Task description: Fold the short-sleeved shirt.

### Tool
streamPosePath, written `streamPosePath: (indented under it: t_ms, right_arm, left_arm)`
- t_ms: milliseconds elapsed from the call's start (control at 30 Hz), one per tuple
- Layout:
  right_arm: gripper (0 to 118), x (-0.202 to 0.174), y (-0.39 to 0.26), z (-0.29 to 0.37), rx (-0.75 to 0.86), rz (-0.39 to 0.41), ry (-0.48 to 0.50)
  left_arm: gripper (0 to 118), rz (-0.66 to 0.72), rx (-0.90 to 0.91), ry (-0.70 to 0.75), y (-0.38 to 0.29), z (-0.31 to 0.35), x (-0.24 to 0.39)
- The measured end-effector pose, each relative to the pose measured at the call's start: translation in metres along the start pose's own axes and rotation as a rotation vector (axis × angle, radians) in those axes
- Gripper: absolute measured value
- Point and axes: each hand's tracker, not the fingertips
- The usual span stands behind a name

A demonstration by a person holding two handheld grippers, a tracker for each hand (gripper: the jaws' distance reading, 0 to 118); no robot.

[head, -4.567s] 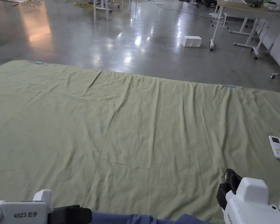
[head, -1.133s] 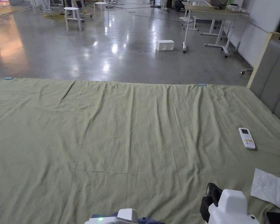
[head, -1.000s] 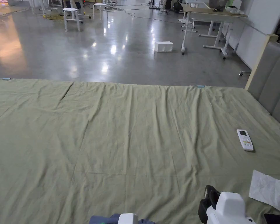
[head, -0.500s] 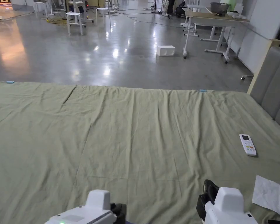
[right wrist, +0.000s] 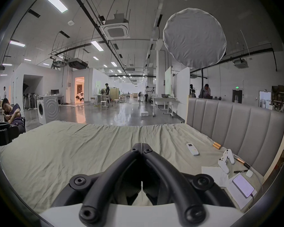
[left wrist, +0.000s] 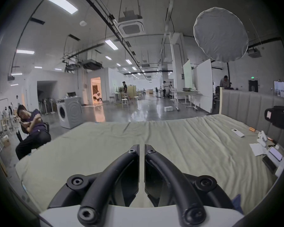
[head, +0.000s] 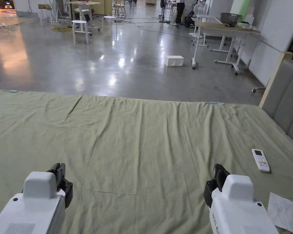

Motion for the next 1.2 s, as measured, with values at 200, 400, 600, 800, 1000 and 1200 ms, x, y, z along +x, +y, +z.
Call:
streamPosePath:
  t_ms: [200,400,600,800,1000,1200]
  right_arm:
    - [0,-0.002,0.001,0.000,0.004,0.010,-0.001]
    - [0,-0.022,-0.042,0.028,-0.138,0.029,0.089]
    - [0,-0.069,-0.108,0.063,-0.335,0.057,0.230]
    - [0,-0.104,-0.152,0.060,-0.403,0.130,0.272]
    - [0,-0.097,-0.186,0.040,-0.508,0.143,0.169]
    - [0,-0.093,-0.198,0.041,-0.518,0.146,0.139]
  left_arm:
    - [6,0.000,0.024,0.046,-0.001,0.005,-0.014]
    - [6,0.013,-0.010,0.023,-0.011,0.009,-0.023]
    - [6,0.041,-0.079,0.005,-0.028,0.011,-0.035]
    - [6,0.051,-0.132,0.001,-0.046,0.021,-0.048]
    - [6,0.071,-0.208,-0.039,-0.060,0.026,-0.055]
    - [6,0.179,-0.386,-0.228,-0.077,0.013,-0.053]
